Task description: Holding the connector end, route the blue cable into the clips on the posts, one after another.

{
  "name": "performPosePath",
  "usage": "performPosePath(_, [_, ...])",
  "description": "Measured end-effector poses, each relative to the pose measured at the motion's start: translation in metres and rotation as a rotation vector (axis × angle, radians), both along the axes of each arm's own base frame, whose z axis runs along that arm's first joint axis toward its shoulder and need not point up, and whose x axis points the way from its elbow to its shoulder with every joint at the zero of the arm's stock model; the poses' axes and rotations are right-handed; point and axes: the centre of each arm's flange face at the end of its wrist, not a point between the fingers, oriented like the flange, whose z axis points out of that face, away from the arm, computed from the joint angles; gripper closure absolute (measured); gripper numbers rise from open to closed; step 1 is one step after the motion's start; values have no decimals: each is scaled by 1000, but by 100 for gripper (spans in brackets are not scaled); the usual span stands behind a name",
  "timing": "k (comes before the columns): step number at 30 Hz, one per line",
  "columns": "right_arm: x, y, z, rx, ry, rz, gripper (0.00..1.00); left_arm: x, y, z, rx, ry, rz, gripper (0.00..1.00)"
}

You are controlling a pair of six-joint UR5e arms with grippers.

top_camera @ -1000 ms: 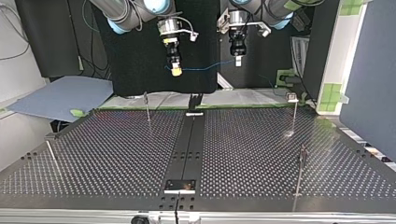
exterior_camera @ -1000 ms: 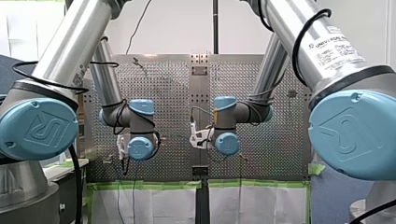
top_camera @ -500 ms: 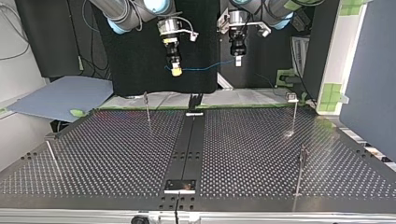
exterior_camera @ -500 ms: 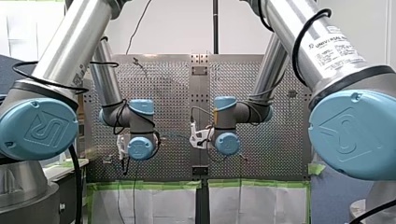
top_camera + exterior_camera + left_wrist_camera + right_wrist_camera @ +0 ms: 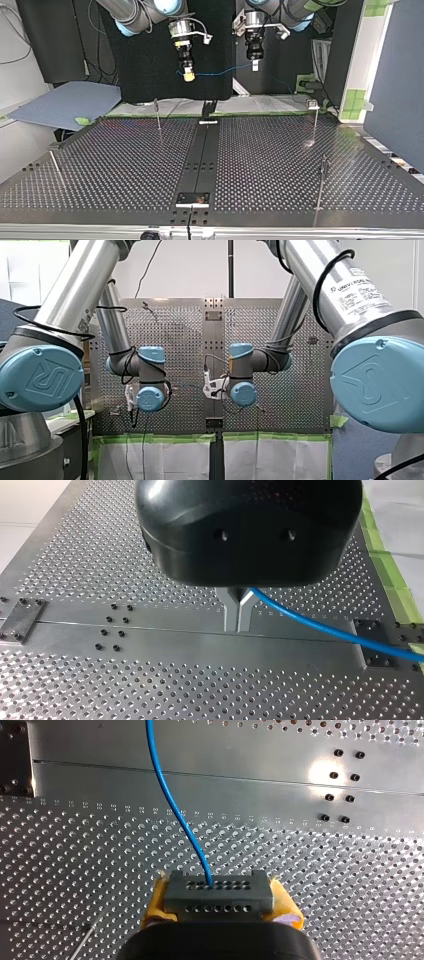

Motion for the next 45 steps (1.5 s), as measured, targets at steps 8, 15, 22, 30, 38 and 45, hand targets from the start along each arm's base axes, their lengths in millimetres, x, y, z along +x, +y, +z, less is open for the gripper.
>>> performPosePath(8, [-1,5,-10,21,27,1,100,-2,4,-8,27,34,7,100])
performPosePath(15, [-6,11,-42,75,84,2,100,-4,5,-12,39,53,7,100])
performPosePath(22, [-10,15,-65,107,117,2,100,-4,5,-12,40,54,7,100])
performPosePath(30, [-10,16,-68,110,121,2,100,-4,5,-12,40,54,8,100])
performPosePath(38, [-10,16,-68,110,121,2,100,-4,5,-12,40,54,8,100])
performPosePath(45, [-10,16,-68,110,121,2,100,-4,5,-12,40,54,7,100])
